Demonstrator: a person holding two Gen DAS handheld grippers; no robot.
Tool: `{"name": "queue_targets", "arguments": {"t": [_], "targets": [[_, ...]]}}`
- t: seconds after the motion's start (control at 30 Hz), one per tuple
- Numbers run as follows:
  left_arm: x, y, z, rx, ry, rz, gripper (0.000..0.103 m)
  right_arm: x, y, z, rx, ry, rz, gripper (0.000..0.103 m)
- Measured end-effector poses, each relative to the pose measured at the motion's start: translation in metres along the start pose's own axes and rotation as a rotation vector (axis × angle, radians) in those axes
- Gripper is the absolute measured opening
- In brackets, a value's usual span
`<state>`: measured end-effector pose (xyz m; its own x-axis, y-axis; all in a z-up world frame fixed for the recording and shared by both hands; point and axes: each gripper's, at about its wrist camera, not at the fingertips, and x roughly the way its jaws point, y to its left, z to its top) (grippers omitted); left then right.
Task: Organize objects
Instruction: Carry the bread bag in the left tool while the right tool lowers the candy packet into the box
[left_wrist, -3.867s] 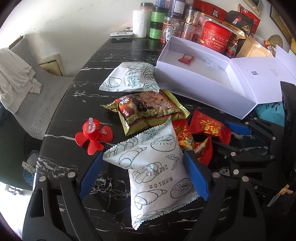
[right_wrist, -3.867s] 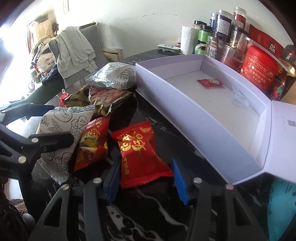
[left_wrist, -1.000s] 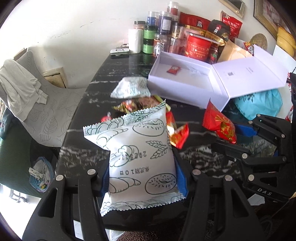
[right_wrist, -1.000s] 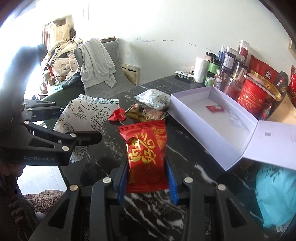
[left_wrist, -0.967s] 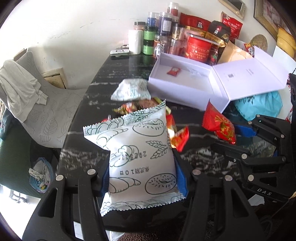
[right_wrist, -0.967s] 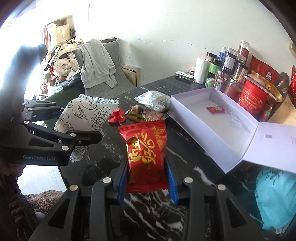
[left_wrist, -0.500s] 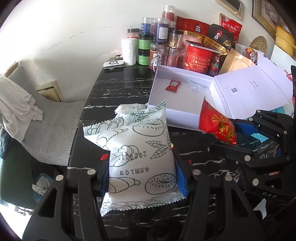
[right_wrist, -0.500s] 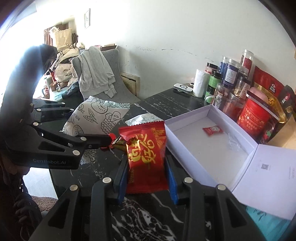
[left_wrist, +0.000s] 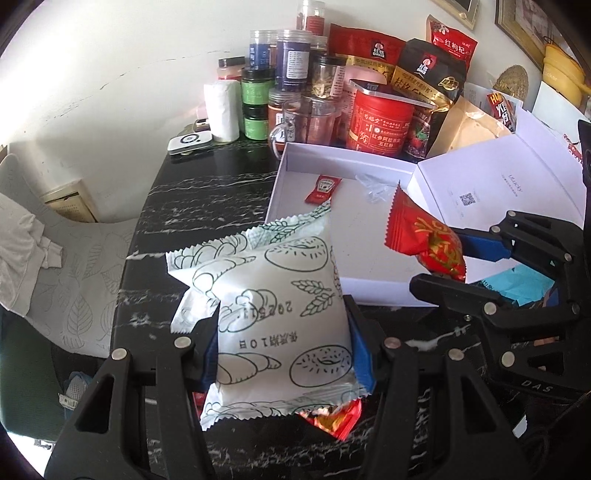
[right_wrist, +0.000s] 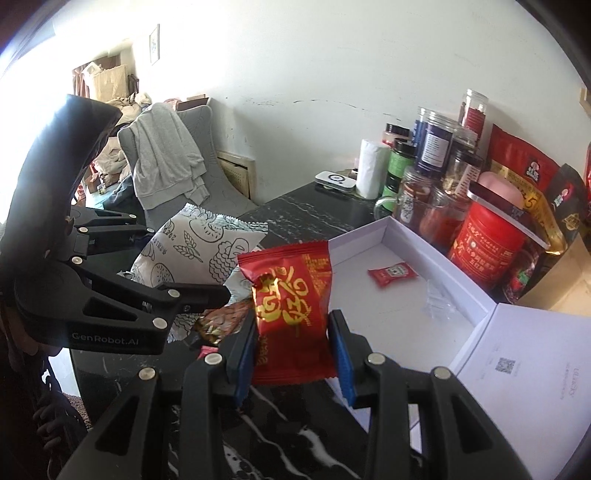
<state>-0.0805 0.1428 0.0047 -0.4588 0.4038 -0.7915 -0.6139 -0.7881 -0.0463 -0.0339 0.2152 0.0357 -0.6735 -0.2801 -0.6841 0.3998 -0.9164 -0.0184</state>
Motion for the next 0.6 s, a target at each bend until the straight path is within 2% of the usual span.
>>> {"name": "queue_targets", "arguments": {"t": [0.3,0.6], "targets": [[0.03,-0.017,0.023,0.061,0.024,-0.047,0.055,0.012,-0.034,-0.005,0.063,0.042,-0.051,0.038],[0.056,-0.018,0.038,0.085,0.041,-0.101,0.055,0.019,-0.05,-0.002,0.126,0.054,-0.125,0.038]]}}
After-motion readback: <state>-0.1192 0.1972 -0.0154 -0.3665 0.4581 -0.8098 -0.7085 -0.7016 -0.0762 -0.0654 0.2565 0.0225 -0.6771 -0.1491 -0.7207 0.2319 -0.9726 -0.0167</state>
